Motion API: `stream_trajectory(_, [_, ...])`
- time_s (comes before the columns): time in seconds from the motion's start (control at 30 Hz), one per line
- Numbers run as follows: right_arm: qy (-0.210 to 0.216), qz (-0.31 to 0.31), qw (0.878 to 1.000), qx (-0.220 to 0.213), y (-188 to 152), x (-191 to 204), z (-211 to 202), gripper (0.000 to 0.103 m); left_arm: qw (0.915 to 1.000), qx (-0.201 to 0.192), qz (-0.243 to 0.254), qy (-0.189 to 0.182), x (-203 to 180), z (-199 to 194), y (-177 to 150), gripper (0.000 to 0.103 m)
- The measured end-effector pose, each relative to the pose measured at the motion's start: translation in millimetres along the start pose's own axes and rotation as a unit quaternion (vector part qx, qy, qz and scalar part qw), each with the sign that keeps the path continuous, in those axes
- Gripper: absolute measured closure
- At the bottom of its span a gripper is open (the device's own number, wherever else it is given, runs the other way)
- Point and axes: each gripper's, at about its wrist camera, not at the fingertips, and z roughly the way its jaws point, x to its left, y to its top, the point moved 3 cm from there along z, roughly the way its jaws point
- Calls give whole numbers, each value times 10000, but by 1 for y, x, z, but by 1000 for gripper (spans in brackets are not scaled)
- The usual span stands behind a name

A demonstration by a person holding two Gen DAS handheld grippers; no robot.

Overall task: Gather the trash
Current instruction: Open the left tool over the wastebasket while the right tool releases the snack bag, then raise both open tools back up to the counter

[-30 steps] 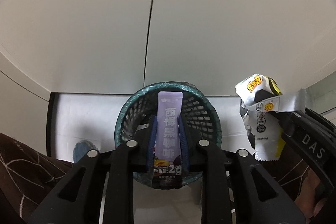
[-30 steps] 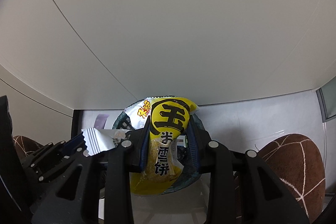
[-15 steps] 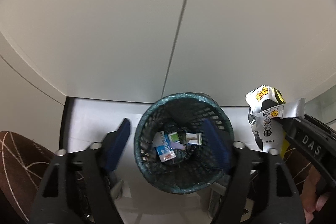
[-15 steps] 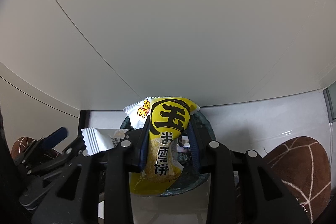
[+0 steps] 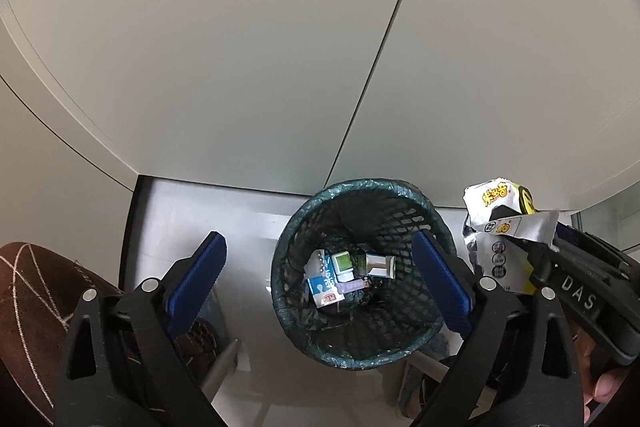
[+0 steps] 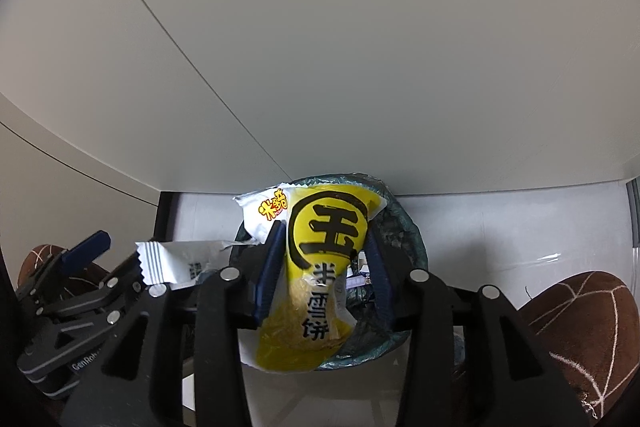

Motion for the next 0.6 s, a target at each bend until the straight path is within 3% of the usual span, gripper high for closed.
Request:
stream_trajectory(0.23, [25,13,10000,-9,0,-3,-5,52,9998,3,-208,8,7,-1,1,9])
stream_trajectory(0.6, [-131,47,9992,-377,-2,-10,-43,26,9998,-173,-108,12,6,-25,6,9])
